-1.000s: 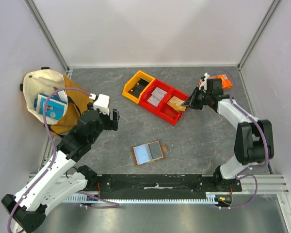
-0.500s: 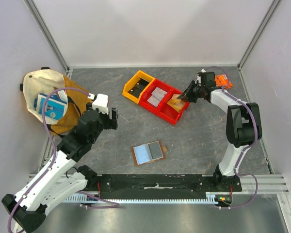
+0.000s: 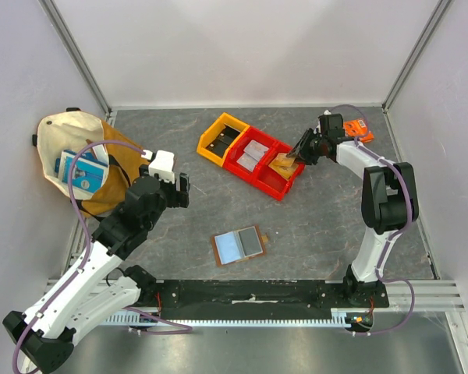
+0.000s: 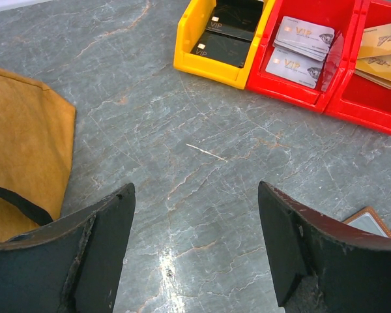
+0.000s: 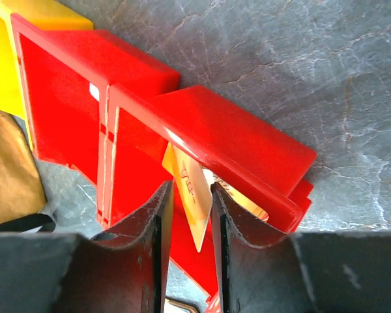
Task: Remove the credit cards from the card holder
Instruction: Place the credit card in the storage box, then remove the credit card from the card holder.
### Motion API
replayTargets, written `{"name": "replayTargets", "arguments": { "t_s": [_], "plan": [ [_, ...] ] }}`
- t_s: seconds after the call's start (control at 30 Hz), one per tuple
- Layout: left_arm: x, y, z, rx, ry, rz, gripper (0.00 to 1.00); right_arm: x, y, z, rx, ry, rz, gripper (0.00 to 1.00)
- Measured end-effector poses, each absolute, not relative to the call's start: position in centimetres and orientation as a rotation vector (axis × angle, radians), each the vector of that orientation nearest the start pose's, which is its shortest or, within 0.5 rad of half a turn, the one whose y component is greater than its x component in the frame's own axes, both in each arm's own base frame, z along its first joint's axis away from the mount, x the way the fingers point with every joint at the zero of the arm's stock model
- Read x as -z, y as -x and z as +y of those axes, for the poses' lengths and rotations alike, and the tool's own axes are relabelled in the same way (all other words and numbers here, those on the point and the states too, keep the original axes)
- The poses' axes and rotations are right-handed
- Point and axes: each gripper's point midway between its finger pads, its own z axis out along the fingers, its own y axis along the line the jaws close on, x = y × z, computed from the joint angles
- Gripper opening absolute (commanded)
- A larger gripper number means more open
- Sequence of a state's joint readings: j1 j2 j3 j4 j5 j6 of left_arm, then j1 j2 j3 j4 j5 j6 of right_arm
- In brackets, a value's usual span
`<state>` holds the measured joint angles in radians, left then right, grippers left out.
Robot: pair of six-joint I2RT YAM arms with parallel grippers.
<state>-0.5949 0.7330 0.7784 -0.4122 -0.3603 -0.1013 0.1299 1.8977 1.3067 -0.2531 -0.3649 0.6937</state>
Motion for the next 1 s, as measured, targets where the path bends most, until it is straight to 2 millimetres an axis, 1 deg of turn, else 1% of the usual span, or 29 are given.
{"name": "replayTargets", "arguments": {
  "t_s": [0.03, 0.1, 0.17, 0.3, 0.4, 0.53, 0.6, 0.7, 0.83, 0.87, 0.93, 1.0],
  "plan": [
    [-23.6, -26.0, -10.6, 0.12, -0.234, 1.901, 0.81, -8.5, -45.5, 14.6, -0.792, -0.524, 2.45, 0.48],
    [-23.6, -26.0, -10.6, 0.121, -0.235, 1.902, 0.81, -8.4, -45.4, 14.4, -0.771, -0.519, 2.455, 0.54],
    [-23.5, -26.0, -10.7, 0.122, -0.237, 1.904, 0.81, -8.9, -45.5, 14.2, -0.749, -0.501, 2.444, 0.59],
    [-23.4, -26.1, -10.7, 0.12, -0.24, 1.908, 0.81, -10.5, -45.1, 13.3, -0.698, -0.478, 2.427, 0.72],
    [-23.4, -26.1, -10.8, 0.123, -0.241, 1.908, 0.81, -11.9, -44.9, 12.3, -0.656, -0.468, 2.4, 0.77],
    [-23.3, -26.0, -11.0, 0.135, -0.252, 1.913, 0.81, -14.4, -43.9, 11.2, -0.603, -0.424, 2.364, 0.79],
    [-23.2, -26.0, -11.1, 0.139, -0.254, 1.916, 0.81, -16.1, -43.3, 11.0, -0.593, -0.384, 2.336, 0.79],
    [-23.0, -26.0, -11.3, 0.146, -0.251, 1.924, 0.81, -18.6, -41.6, 10.7, -0.589, -0.318, 2.281, 0.79],
    [-22.2, -25.9, -12.2, 0.195, -0.25, 1.961, 0.81, -21.4, -38.1, 10.9, -0.608, -0.235, 2.208, 0.79],
    [-21.9, -25.9, -12.5, 0.216, -0.247, 1.976, 0.81, -22.0, -37.0, 11.3, -0.617, -0.206, 2.192, 0.79],
    [-21.4, -25.6, -13.3, 0.27, -0.236, 2.009, 0.81, -22.7, -35.5, 12.1, -0.638, -0.157, 2.169, 0.79],
    [-20.8, -25.2, -14.4, 0.346, -0.22, 2.044, 0.81, -23.0, -33.6, 13.4, -0.669, -0.097, 2.155, 0.79]
  ]
}}
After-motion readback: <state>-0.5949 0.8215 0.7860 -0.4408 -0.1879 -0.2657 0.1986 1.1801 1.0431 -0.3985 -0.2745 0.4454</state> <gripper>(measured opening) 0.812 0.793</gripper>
